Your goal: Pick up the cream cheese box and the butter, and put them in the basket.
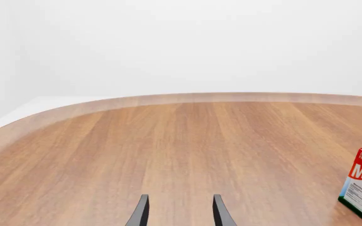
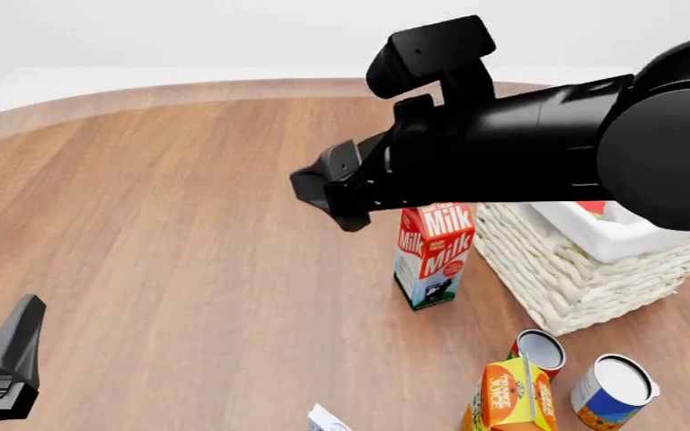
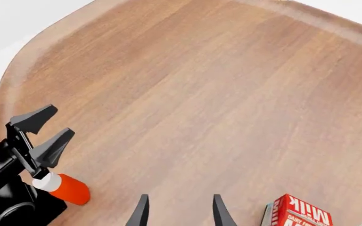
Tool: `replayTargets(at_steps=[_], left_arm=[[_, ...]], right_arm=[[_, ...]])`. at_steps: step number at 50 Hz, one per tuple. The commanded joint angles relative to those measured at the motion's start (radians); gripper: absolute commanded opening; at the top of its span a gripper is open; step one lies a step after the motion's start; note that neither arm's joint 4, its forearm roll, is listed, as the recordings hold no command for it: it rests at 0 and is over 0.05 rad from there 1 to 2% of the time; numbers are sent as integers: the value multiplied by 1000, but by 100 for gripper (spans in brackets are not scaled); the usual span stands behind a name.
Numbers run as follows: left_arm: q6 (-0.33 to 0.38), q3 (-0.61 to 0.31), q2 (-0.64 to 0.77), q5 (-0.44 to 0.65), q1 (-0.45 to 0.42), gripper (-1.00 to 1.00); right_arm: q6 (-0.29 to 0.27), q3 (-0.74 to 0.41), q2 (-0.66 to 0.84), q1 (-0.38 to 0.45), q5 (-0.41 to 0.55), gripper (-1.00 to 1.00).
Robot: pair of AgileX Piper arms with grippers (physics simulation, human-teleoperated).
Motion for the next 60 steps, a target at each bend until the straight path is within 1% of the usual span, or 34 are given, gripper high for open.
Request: replayTargets(at_steps=[1,10,14,20,34,37,40,51,60], left_arm=[[0,0,0,0,0,100],[0,0,0,0,0,100],[0,0,0,0,0,100],[0,0,0,0,0,100],[0,0,0,0,0,100],[0,0,0,0,0,100],[0,0,0,0,0,100],[0,0,0,0,0,100],[0,0,0,0,0,100]], right_arm=[[-18,11,25,21,18,100],[0,11,65,45,19,100],[22,-3,91,76,23,100],[38,-22,110,99,30,100],[92,-10,132,126,24,100],[96,-9,135,126,22,100],[115,2,151,132,7,100],[131,15,162,137,-8,100],[148,22,183,179,-24,100]])
